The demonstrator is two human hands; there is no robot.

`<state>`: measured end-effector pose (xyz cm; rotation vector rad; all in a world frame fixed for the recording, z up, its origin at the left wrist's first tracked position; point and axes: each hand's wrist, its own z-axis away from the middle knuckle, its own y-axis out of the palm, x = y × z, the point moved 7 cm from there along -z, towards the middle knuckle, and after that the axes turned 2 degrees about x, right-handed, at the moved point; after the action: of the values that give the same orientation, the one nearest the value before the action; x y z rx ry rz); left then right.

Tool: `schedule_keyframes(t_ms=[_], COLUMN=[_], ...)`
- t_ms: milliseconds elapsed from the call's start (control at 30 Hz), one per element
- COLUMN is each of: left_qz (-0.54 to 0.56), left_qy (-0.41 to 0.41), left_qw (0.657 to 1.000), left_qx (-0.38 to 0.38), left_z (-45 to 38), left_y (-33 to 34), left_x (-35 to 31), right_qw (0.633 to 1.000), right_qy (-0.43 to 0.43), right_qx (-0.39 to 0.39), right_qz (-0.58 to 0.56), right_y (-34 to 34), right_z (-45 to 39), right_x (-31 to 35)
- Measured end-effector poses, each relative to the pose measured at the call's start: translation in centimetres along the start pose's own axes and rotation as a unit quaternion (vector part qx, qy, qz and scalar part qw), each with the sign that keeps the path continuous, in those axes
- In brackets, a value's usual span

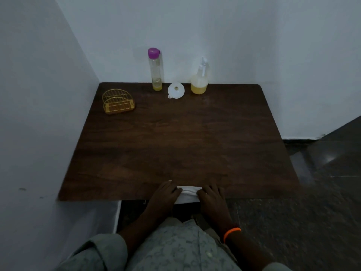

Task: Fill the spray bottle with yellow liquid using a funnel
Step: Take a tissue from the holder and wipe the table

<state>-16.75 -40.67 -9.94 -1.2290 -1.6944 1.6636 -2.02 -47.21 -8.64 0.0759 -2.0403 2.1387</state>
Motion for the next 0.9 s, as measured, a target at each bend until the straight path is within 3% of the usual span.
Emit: schedule_keyframes(t_ms=[133,300,433,533,600,733,800,900], left_qz=[-0.002,0.015,0.112,0.305,0.368,0.497,0.523,0.528], left_qy=[0.011,0.026,-0.019,-0.153,-0.249,-0.341,-0.347,-0.318], left_qw=[1.0,1.0,0.992,0.939,0.895,0.797,0.776,0.783], left_qx=[-0.026,0.005,0.055,0.048,0.031,0.033,0.059,0.085], left_z=[0.6,2.2,2.1,0.5,-0.9,-4.9,-7.3,-11.2], left_y=[-0.3,-0.4,-1.1,-2.4,-3.1,-3.6,-3.4,-3.5], left_x=[-0.6,-1.4,-1.1,0.5,1.7,2.2,2.0,1.1], right_qw=[0.999,0.98,0.965,0.917,0.882,0.814,0.779,0.734], right_qy=[-0.003,-0.027,0.029,0.101,0.144,0.237,0.269,0.306], right_qx=[0.034,0.195,0.16,0.145,0.123,0.074,0.04,0.004], right_qz=[-0.013,-0.029,-0.204,-0.359,-0.43,-0.525,-0.565,-0.606], right_y=[0.0,1.9,0.4,-1.6,-3.8,-6.8,-8.0,-9.5], right_z=[0.3,1.1,1.6,1.1,0.2,-0.5,-0.5,-0.5], right_x=[0.0,-0.1,-1.1,-2.7,-3.7,-6.6,-8.1,-10.0])
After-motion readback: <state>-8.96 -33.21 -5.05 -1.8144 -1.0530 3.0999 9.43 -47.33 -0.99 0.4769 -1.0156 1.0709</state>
